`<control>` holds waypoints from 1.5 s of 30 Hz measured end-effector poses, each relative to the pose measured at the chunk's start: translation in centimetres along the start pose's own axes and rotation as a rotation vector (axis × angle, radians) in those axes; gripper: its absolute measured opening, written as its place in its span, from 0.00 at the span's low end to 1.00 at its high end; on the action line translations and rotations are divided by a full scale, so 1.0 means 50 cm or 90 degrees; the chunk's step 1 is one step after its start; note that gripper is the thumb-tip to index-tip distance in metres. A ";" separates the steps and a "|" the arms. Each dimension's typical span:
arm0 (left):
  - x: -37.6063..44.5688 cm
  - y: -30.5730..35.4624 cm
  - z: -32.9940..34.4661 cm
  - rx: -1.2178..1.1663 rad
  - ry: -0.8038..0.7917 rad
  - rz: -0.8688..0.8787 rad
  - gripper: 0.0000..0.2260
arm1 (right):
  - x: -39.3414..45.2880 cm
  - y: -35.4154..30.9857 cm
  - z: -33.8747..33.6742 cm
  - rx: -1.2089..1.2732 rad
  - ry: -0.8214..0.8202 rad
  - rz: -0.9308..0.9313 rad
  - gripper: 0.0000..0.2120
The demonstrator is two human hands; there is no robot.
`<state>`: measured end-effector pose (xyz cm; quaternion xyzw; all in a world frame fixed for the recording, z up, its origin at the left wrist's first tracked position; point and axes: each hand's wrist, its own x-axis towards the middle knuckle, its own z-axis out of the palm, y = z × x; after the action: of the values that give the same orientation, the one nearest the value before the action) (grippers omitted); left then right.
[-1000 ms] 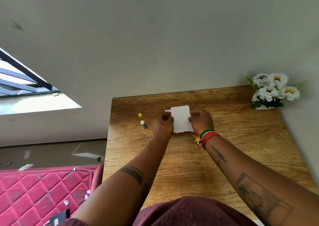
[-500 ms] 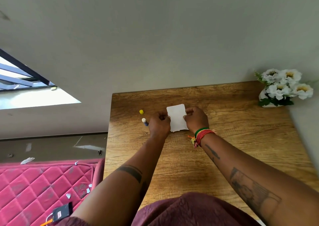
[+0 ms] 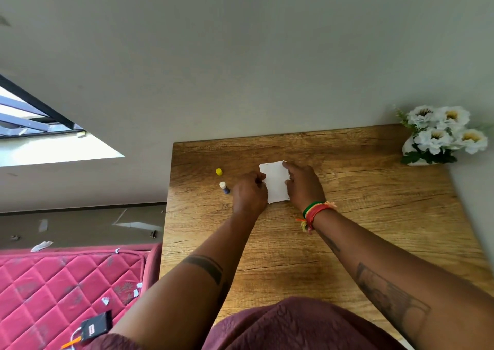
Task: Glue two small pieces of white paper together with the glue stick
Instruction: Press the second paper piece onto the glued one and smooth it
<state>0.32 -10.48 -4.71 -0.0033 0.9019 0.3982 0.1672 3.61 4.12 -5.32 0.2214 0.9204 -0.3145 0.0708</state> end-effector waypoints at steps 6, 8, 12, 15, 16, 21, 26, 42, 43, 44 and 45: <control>0.007 0.000 -0.002 0.344 -0.123 0.161 0.27 | 0.030 0.005 -0.002 -0.171 -0.112 -0.100 0.31; 0.016 0.008 -0.004 0.433 -0.145 0.171 0.29 | 0.044 0.003 -0.005 -0.228 -0.165 -0.105 0.32; 0.034 0.025 -0.008 0.539 -0.204 0.148 0.35 | 0.059 -0.007 -0.011 -0.268 -0.239 -0.105 0.38; 0.036 0.033 -0.007 0.547 -0.219 0.103 0.39 | 0.059 -0.009 -0.009 -0.299 -0.253 -0.115 0.43; 0.035 0.035 -0.003 0.561 -0.219 0.097 0.39 | 0.058 -0.009 -0.008 -0.302 -0.255 -0.117 0.43; 0.024 0.031 0.013 0.593 -0.260 0.045 0.40 | 0.056 -0.020 -0.010 -0.340 -0.272 -0.113 0.43; 0.019 0.034 0.017 0.611 -0.242 0.012 0.39 | 0.053 -0.023 -0.014 -0.366 -0.264 -0.117 0.42; -0.008 0.031 0.013 0.593 -0.230 0.056 0.40 | 0.059 -0.023 -0.014 -0.323 -0.287 -0.075 0.44; -0.008 0.034 0.011 0.592 -0.233 0.050 0.41 | 0.060 -0.024 -0.013 -0.324 -0.290 -0.074 0.45; -0.007 0.038 0.009 0.592 -0.235 0.045 0.41 | 0.062 -0.023 -0.012 -0.324 -0.290 -0.075 0.45; -0.007 0.039 0.009 0.594 -0.237 0.044 0.42 | 0.063 -0.021 -0.011 -0.323 -0.288 -0.076 0.44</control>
<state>0.53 -8.86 -3.48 0.1725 0.9384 -0.0479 0.2954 0.32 4.87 -5.16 0.0671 0.9416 -0.1203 0.3072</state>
